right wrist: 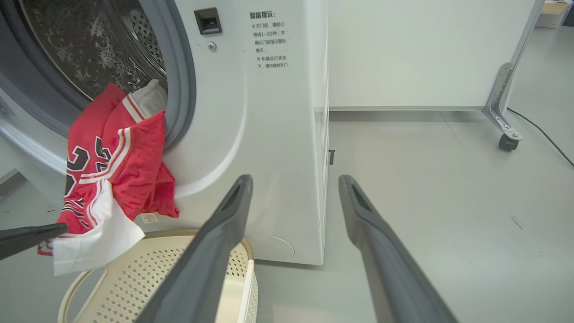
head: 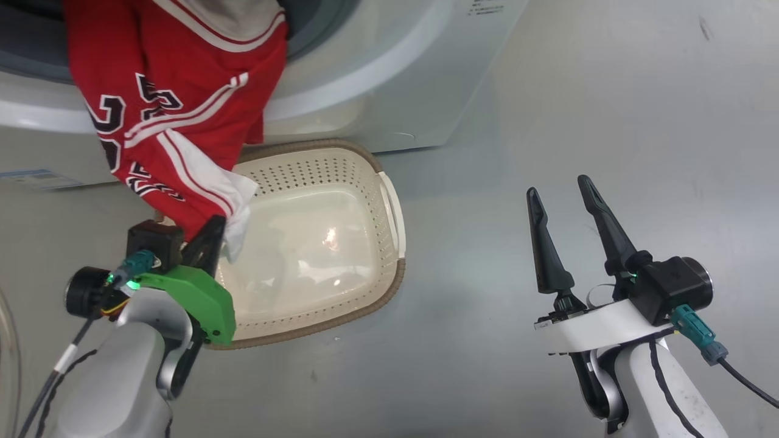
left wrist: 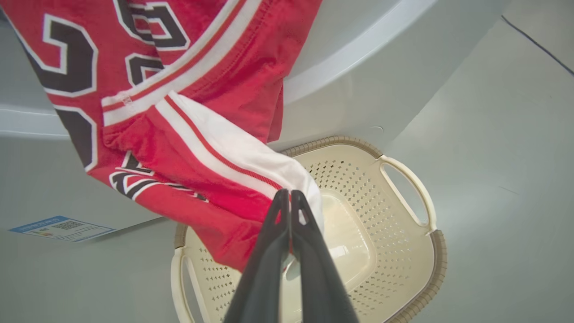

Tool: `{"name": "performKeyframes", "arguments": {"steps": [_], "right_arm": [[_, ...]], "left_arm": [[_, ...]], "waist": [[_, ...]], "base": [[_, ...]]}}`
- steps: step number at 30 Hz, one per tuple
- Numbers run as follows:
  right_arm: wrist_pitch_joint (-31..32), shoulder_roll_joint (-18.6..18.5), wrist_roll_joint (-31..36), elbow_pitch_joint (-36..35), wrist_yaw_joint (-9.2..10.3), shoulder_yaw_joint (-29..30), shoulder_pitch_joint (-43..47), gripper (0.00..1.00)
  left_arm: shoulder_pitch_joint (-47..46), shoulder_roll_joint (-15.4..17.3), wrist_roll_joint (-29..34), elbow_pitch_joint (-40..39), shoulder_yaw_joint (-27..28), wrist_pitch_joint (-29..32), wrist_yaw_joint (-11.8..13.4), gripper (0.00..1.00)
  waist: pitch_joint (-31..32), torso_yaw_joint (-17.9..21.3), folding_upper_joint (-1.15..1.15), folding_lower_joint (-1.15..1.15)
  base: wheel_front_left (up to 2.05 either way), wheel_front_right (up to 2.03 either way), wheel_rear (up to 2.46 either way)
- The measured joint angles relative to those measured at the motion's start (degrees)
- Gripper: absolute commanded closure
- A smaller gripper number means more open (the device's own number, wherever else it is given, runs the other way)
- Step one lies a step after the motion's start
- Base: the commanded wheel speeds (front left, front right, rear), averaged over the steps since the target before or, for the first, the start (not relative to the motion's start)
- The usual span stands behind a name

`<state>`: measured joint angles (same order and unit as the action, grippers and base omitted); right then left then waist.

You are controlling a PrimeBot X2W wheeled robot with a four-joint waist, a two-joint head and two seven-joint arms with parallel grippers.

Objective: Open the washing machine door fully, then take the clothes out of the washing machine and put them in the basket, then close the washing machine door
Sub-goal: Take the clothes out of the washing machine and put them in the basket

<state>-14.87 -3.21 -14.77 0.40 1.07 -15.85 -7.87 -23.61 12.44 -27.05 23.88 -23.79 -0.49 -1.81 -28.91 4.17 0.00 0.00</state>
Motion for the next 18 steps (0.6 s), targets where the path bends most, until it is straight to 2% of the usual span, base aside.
{"name": "performKeyframes", "arguments": {"steps": [12,16,17,18], "right_arm": [[0.00,0.29,-4.65,-1.09,0.21,-2.71,-3.69,0.00],[0.00,0.41,-6.21,-1.27,1.04,-3.08,-4.74,0.00],[0.00,0.42,-6.34,-1.30,1.20,-2.99,-4.82,0.00],[0.00,0.40,-6.38,-1.29,1.45,-2.92,-4.83,0.00]], "left_arm": [[-7.46,2.54,-0.41,10.88,4.25,2.15,0.96,1.00],[-8.98,2.88,-0.67,13.72,4.60,2.27,0.94,1.00],[-9.37,2.81,-0.67,14.51,4.42,2.27,0.92,0.82],[-9.71,2.70,-0.67,15.04,4.25,2.26,0.92,0.82]], "waist": [[-6.41,8.12,0.00,0.00],[-8.22,10.40,0.00,0.00],[-8.60,10.86,0.00,0.00],[-8.96,11.26,0.00,0.00]], "base": [[0.00,0.00,0.00],[0.00,0.00,0.00],[0.00,0.00,0.00],[0.00,0.00,0.00]]}}
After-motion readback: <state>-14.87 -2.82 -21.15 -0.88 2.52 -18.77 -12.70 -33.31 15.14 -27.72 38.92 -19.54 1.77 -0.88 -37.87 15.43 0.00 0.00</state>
